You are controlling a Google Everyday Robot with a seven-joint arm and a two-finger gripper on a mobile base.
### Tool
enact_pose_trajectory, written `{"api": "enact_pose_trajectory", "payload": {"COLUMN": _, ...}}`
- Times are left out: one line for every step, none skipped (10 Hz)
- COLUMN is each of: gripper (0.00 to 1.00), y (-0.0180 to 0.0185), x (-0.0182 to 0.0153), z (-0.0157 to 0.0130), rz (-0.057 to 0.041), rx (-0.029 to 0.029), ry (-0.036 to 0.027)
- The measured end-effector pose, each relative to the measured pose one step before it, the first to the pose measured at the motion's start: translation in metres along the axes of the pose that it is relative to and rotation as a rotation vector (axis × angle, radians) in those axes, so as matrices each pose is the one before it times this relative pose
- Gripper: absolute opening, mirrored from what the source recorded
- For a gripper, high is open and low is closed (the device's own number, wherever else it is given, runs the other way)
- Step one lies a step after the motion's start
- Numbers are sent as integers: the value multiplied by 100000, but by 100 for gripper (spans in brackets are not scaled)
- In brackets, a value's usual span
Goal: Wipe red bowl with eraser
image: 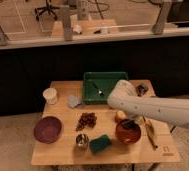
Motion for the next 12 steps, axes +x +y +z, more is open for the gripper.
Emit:
{"api": "enact_pose_trajectory", "payload": {"gripper": 15, "y": -177, "x": -538, "z": -113, "rz": -971, "rx": 49, "ry": -2}}
{"api": "enact_pose_trajectory", "payload": {"gripper": 15, "y": -112, "x": -695, "z": -149, "rz": -1415, "rx": -9, "ry": -166}}
{"api": "enact_pose_trajectory", "payload": {"gripper": 15, "y": 195, "x": -921, "z": -115, "rz": -2069, "rx": -274, "ry": -631}}
{"api": "enact_pose_trajectory", "payload": {"gripper": 15, "y": 233, "x": -548, "z": -61, "rz": -1543, "rx": -221, "ry": -491}}
{"api": "enact_pose_trajectory", "payload": {"gripper": 15, "y": 424, "x": -564, "z": -14, "rz": -1916, "rx": -281, "ry": -484}}
{"api": "enact_pose_trajectory", "payload": {"gripper": 15, "y": 544, "x": -280, "z": -124, "rz": -1221, "rx": -253, "ry": -189}}
{"api": "enact_pose_trajectory", "payload": {"gripper": 15, "y": 1186, "x": -211, "z": -206, "rz": -1289, "rx": -534, "ry": 71}}
{"api": "enact_pose_trajectory", "payload": {"gripper": 15, "y": 1015, "x": -31, "z": -135, "rz": -205, "rx": -604, "ry": 326}}
{"api": "enact_pose_trajectory", "payload": {"gripper": 15, "y": 1260, "x": 164, "z": -104, "rz": 170, "rx": -789, "ry": 505}}
{"api": "enact_pose_trajectory", "payload": {"gripper": 15, "y": 1064, "x": 470, "z": 110, "rz": 685, "rx": -1242, "ry": 617}}
{"api": "enact_pose_trajectory", "payload": {"gripper": 15, "y": 458, "x": 373, "z": 76, "rz": 497, "rx": -666, "ry": 526}}
{"api": "enact_pose_trajectory", "payload": {"gripper": 15, "y": 478, "x": 573, "z": 116, "rz": 710, "rx": -635, "ry": 798}}
